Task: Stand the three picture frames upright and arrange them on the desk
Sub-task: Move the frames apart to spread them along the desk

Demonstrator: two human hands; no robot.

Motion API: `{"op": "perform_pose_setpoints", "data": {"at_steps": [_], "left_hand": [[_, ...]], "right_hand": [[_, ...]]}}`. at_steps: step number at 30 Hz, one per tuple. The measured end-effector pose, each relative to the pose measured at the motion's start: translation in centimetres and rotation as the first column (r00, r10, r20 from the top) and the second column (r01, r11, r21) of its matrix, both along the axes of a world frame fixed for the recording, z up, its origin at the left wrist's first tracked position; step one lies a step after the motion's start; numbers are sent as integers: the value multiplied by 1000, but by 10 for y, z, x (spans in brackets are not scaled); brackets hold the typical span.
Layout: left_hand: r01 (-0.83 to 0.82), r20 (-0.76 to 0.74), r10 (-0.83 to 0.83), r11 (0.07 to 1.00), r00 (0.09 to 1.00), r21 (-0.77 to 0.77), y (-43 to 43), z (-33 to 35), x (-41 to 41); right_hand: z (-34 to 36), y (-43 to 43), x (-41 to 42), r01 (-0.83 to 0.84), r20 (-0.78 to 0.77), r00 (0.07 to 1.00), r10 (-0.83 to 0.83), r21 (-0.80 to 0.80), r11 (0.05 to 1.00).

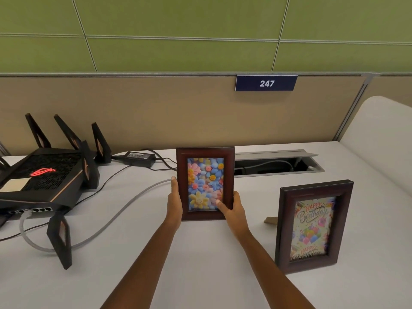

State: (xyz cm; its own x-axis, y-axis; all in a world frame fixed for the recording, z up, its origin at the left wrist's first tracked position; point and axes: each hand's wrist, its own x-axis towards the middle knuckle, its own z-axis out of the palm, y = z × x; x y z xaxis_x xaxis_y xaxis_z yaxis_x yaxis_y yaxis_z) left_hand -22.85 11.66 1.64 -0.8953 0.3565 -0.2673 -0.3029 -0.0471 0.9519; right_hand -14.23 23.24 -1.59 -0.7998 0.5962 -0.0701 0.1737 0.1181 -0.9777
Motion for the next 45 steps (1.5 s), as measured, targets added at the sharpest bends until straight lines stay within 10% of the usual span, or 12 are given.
{"op": "perform_pose_setpoints", "data": {"at_steps": [10, 21, 45], "left_hand": [[-329, -494, 111, 864, 862, -380, -27, -35, 53], [-305, -453, -469, 360, 758, -882, -62, -53, 105], [-253, -440, -620, 369, 650, -894, -104, -55, 171]], "right_hand": [[-14, -27, 30, 195, 71, 971, -227, 315, 929], [-24, -66, 73, -165, 412, 897, -159, 647, 745], [-21, -96, 160, -304, 418, 907, -42, 721, 622]]}}
